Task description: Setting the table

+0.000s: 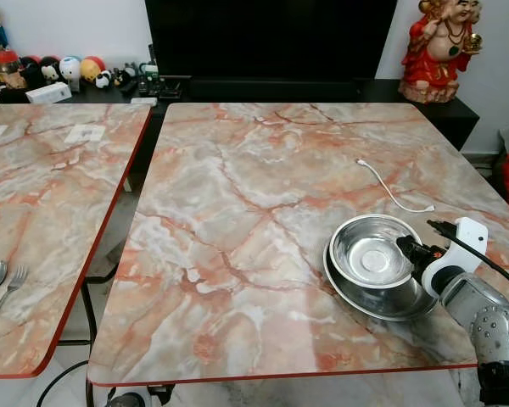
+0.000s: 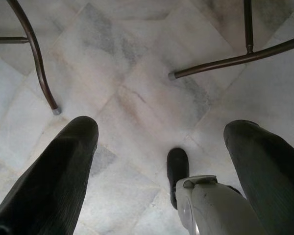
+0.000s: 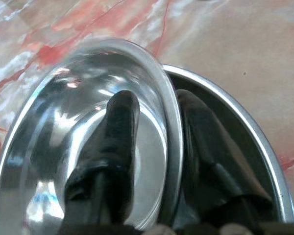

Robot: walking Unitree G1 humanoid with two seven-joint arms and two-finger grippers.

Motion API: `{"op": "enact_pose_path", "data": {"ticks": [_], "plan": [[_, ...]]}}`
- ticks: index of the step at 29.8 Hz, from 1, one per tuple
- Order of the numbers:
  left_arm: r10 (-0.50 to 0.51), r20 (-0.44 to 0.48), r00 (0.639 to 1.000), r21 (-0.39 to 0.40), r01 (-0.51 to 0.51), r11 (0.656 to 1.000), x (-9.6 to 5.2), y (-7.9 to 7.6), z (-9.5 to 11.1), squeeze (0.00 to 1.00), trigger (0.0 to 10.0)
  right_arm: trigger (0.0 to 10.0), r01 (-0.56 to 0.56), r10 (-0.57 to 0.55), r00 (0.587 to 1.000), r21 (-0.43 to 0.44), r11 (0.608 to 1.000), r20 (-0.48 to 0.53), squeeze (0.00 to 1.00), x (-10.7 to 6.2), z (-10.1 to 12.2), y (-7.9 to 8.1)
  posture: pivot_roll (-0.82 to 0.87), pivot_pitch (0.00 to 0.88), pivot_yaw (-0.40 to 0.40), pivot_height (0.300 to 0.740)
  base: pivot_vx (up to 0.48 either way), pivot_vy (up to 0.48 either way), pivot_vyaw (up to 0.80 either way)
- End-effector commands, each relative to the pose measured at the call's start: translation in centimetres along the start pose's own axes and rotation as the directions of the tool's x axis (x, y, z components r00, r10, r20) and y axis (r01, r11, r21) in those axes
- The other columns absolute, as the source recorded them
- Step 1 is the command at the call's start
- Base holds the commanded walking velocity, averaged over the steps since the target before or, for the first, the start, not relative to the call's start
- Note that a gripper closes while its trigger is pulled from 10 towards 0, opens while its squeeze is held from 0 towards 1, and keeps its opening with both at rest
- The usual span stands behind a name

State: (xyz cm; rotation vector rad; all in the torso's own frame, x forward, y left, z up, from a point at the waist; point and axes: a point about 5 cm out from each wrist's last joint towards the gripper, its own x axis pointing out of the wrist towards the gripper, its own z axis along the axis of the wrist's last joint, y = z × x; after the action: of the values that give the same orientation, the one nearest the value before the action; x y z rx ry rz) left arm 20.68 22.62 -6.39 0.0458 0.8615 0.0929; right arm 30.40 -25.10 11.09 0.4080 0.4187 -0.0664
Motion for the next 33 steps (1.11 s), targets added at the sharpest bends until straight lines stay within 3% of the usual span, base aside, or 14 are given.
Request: {"op": "enact_pose_path", "data": {"ticks": [1, 3, 4, 17, 33], "plan": [[0.005, -0.015, 1.000, -0.004, -0.005, 1.000, -0.1, 0.2, -0.5, 0.00, 10.0, 10.0, 0.005, -0.005, 1.000, -0.031, 0.999, 0.017, 1.00, -0.3, 0.6, 0.2, 0.00, 0.000, -0.049, 0.740, 0.000, 0.000, 0.00], [0.006, -0.015, 1.000, -0.005, -0.006, 1.000, -0.1, 0.2, -0.5, 0.00, 10.0, 10.0, 0.024, -0.023, 1.000, -0.046, 0.999, 0.017, 0.44, -0.3, 0.7, 0.0, 0.00, 0.000, -0.049, 0.740, 0.000, 0.000, 0.00], [0.005, -0.015, 1.000, -0.005, -0.006, 1.000, -0.1, 0.2, -0.5, 0.00, 10.0, 10.0, 0.032, -0.032, 0.999, -0.055, 0.998, 0.014, 0.00, -0.4, 0.7, -0.2, 0.00, 0.000, -0.049, 0.740, 0.000, 0.000, 0.00], [0.007, -0.013, 1.000, -0.006, -0.007, 1.000, -0.1, 0.2, -0.4, 0.00, 10.0, 10.0, 0.064, -0.063, 0.998, -0.110, 0.992, 0.008, 0.00, -0.8, 0.4, -0.5, -0.01, 0.000, -0.048, 0.740, 0.000, 0.000, 0.00], [0.003, -0.013, 1.000, -0.006, -0.003, 1.000, -0.1, 0.1, -0.5, 0.00, 10.0, 10.0, 0.070, -0.073, 0.997, -0.141, 0.988, -0.018, 0.00, -2.8, -0.9, -0.3, -0.02, 0.000, -0.051, 0.740, 0.000, 0.000, 0.00]]}}
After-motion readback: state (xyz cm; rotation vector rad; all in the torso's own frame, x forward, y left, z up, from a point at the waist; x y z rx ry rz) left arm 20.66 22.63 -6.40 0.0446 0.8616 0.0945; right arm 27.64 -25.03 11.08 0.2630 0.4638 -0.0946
